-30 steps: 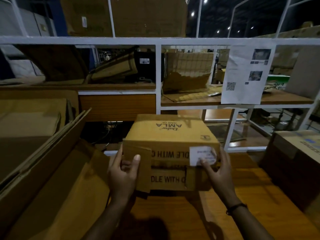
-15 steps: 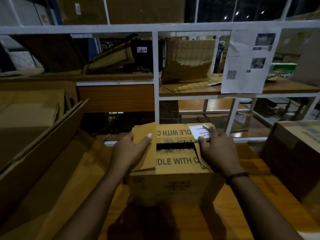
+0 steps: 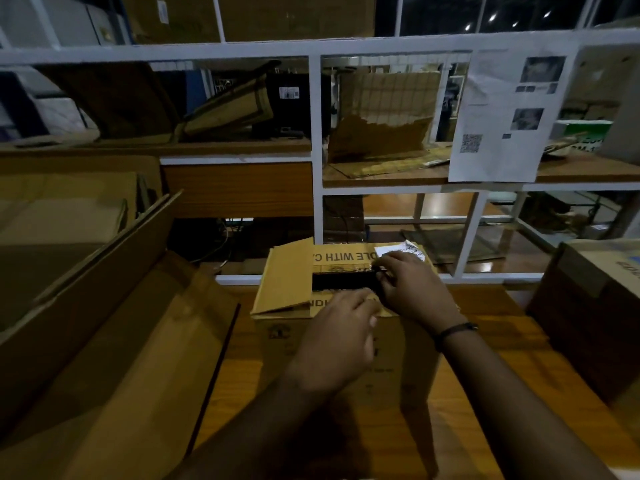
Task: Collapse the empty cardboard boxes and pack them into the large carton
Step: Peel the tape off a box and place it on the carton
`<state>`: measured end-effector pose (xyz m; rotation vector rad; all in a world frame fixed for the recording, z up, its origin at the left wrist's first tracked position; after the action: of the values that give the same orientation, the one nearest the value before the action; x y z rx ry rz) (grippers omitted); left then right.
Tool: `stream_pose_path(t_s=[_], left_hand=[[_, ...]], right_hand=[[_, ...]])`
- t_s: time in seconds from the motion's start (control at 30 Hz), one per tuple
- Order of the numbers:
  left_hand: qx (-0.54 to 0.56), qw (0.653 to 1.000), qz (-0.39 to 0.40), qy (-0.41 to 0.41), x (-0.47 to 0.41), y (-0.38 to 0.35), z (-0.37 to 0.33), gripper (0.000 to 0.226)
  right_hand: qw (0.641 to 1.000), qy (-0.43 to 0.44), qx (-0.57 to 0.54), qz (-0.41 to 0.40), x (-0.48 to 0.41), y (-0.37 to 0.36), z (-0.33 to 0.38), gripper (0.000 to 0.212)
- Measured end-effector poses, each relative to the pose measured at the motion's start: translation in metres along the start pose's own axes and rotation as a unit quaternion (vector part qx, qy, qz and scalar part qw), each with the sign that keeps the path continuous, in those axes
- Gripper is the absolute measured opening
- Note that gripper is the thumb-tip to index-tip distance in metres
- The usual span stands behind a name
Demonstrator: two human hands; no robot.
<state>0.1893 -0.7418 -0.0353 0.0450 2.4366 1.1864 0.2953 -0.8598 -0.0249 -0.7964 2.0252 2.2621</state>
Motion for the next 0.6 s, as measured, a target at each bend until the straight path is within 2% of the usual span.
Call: stream_pose_path(t_s=[0.1,0.27,0.37,0.47,0.6], left_hand=[[-0.037,0.998,-0.002,0.055,-0.003,0.005,0.022,0.049],[-0.058,0.994,-0.082,0.053,-0.013,0.050,0.034,0.058],[-0.082,0.986,-0.117,0.082,-0.021,0.075,0.057,0.058],[-0.112,0.978,-0.116,0.131,-0.022,0.085,0.081,0.061],[-0.101,0.972,-0.095,0.192,-0.016,0.080,0.110,0.067]], right_hand=[[1.000,-0.004,-0.014,-0.004,0.001,-0.001,-0.002,0.031],[1.000,0.001,-0.018,-0.004,0.001,-0.001,-0.002,0.031],[1.000,0.001,-0.019,0.000,0.001,-0.001,-0.002,0.033],[1.000,0.000,-0.017,-0.003,0.000,-0.001,-0.004,0.033],[1.000,-0.001,-0.021,-0.005,0.000,-0.003,-0.005,0.033]])
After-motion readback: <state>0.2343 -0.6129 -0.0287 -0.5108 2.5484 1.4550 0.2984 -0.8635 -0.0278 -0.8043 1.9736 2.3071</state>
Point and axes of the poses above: each hand's wrist, its own x-axis away from the middle knuckle, its own y-axis out of the back of the hand, z = x × y, the point moved 7 cm from there along -x, towards the middle knuckle, and after that the axes turned 15 degrees about x, right-handed, at the moved point
